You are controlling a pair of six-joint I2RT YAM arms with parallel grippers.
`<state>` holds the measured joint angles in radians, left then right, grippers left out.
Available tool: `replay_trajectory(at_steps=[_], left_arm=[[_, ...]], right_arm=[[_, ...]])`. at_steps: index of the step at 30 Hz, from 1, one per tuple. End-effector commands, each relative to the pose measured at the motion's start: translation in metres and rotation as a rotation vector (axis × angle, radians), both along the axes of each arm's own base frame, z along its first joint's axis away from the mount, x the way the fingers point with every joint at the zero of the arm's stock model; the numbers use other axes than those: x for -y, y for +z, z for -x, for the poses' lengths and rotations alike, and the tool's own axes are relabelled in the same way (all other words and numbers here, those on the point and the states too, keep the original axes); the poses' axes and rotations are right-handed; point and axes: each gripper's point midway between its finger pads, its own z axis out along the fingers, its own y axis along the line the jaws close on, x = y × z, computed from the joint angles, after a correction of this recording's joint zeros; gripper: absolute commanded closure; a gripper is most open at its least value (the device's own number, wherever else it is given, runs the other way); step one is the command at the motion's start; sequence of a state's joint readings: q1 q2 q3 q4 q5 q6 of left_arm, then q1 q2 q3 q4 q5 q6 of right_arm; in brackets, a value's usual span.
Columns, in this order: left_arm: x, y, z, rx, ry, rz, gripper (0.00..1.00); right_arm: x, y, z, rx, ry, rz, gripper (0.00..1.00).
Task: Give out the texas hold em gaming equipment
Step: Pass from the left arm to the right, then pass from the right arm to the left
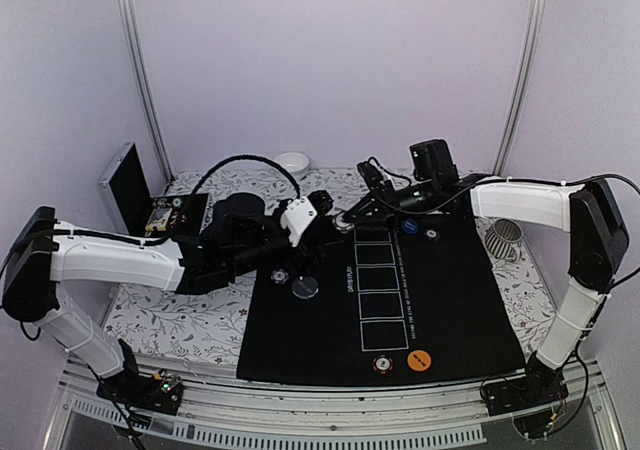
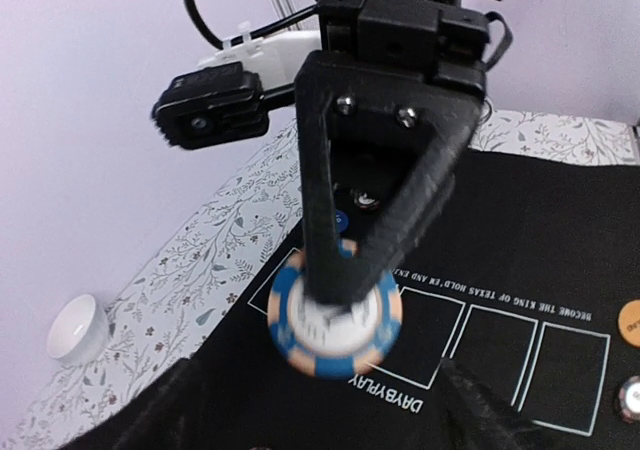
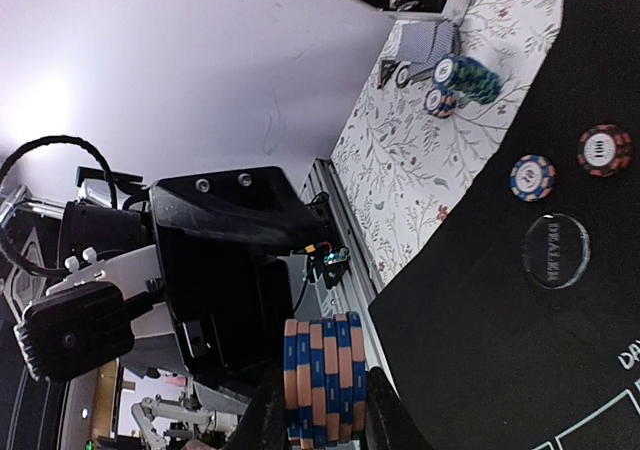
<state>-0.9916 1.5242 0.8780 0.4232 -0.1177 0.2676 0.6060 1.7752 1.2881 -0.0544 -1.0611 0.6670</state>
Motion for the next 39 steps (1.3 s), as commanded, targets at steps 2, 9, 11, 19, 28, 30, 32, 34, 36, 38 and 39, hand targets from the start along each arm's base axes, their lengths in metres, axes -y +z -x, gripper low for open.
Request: replay_trajectory(at_steps=[2,9,11,19,28,30,32,34,36,38,39], left_arm=[[-0.026,0.007,-0.001,-0.033,0.074,0.036,0.12],[-0.060,-0.007,0.001,-0.109,0.168,0.037,0.09],[-0.069,-0.008,0.002,-0.122,0.193,0.042,0.09],[-0.096,-0.006,0.007,-0.158,0.247,0.106,0.09],[-0.016,0.021,0.040,-0.011,-0.072,0.222,0.10],[0.007,0.029,0.039,0.059,-0.120,0.231,0.05],[0.029,0.034,0.036,0.118,-0.143,0.220,0.02],[0.044,0.038,0.033,0.156,-0.155,0.219,0.02],[0.053,0.042,0.033,0.179,-0.173,0.231,0.02],[0.058,0.045,0.033,0.187,-0.184,0.239,0.02],[0.058,0.046,0.033,0.189,-0.182,0.241,0.03]], right_arm=[[0.076,-0.002,-0.047,0.023,-0.175,0.000,0.97],[0.164,-0.078,-0.099,-0.045,-0.433,0.186,0.97],[0.172,-0.098,-0.110,-0.048,-0.465,0.250,0.98],[0.172,-0.131,-0.121,-0.094,-0.464,0.302,0.98],[0.122,-0.031,-0.062,0.014,-0.250,0.110,0.98],[0.103,-0.012,-0.040,0.026,-0.177,0.070,0.98],[0.083,0.016,-0.025,0.070,-0.117,0.028,0.98],[0.068,0.032,-0.008,0.084,-0.062,-0.007,0.98],[0.053,0.046,0.009,0.098,-0.005,-0.043,0.98],[0.041,0.056,0.022,0.103,0.040,-0.069,0.98],[0.037,0.059,0.026,0.101,0.050,-0.072,0.98]])
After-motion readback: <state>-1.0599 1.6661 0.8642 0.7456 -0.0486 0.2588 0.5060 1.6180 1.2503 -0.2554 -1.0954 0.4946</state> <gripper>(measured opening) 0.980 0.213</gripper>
